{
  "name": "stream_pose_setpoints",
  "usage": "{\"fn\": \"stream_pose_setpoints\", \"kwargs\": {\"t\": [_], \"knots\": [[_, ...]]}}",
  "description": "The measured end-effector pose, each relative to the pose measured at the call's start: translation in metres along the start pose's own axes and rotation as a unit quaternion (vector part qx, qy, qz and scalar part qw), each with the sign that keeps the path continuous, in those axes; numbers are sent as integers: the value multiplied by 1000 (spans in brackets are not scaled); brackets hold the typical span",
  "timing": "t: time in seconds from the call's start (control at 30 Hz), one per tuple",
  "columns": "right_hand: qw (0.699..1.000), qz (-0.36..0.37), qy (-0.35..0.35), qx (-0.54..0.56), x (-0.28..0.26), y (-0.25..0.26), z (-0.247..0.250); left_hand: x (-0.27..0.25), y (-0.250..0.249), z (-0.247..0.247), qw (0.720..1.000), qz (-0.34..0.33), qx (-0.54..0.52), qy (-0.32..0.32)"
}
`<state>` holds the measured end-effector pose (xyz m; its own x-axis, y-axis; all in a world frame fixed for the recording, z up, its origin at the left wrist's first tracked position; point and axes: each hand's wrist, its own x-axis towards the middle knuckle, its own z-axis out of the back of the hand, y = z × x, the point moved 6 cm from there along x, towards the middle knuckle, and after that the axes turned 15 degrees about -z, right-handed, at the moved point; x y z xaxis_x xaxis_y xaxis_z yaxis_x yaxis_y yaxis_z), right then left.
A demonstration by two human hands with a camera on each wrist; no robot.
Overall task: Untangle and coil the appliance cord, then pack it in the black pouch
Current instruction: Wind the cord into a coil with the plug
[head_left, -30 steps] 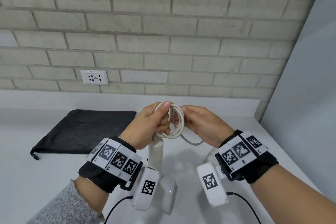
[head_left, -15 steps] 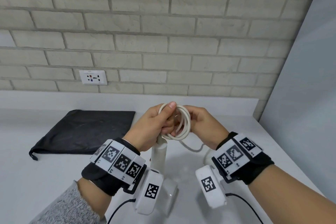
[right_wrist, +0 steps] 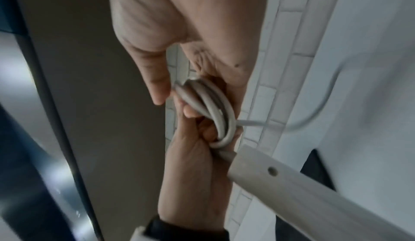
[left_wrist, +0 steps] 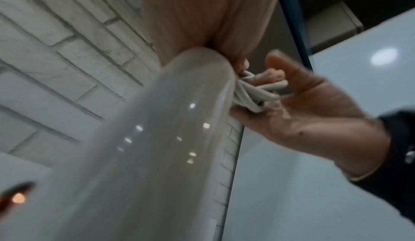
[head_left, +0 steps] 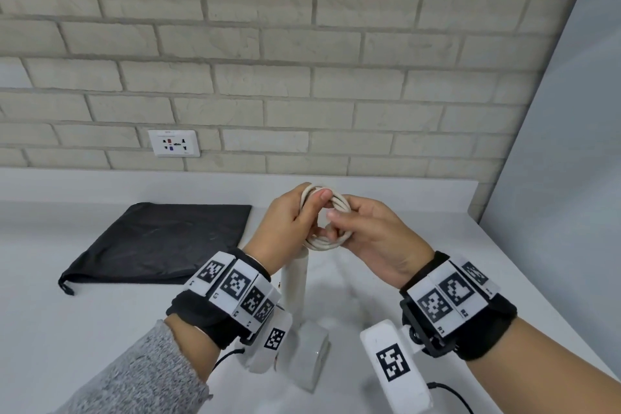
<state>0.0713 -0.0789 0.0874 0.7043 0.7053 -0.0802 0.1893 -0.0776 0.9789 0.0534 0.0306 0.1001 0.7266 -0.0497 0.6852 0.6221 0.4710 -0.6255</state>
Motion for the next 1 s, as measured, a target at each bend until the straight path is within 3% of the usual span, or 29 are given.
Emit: {"fn": "stream_pose_setpoints", "kwargs": {"t": [0.1,0.2,0.43,0.5,0.57,0.63,0.7,0.87,1.0], "knots": [[991,24,-74,-104,-1,2,3,1,2,-2,1000,1,1,-12],[953,73,-175,-237,-4,7,11,-2,2,-1,999,1,4,-40],[874,75,-283,-388,-20,19,23,-2,8,-2,997,6,46,-58],[897,37,-268,-349,-22,16,28,-1,8,-1,997,7,51,-63],[965,16,-185,-185,-25,8,30,-1,9,4,996,18,50,-75],[996,7,-88,-23,-28,2,31,-1,8,3,997,18,44,-67],[997,-1,-72,-18,-34,-1,36,-2,6,0,997,13,46,-54],[972,6,-160,-173,-61,9,81,-2,16,16,995,37,52,-77],[978,52,-196,-47,-87,14,121,-2,21,26,992,51,47,-109]]}}
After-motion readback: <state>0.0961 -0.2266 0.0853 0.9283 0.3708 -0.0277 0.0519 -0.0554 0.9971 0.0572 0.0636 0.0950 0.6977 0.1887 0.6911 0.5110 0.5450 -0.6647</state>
